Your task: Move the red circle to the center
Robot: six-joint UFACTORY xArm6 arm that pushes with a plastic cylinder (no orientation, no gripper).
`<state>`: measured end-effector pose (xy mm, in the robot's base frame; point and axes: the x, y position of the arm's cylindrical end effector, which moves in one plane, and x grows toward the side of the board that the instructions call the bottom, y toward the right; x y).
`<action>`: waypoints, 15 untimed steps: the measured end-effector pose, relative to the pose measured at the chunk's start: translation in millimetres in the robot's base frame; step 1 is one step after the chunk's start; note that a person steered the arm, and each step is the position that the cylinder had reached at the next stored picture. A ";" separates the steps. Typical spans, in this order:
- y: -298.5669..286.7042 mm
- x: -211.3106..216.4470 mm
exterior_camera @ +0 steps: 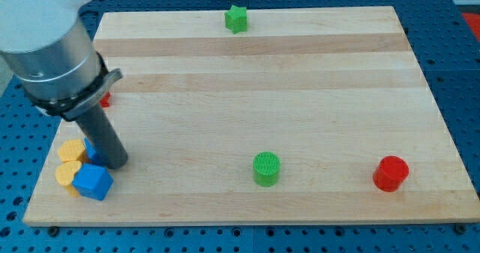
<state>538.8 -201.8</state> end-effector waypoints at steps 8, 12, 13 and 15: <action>308.9 -50.5; 383.7 60.3; 349.9 21.0; 336.0 -43.6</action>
<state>495.2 134.3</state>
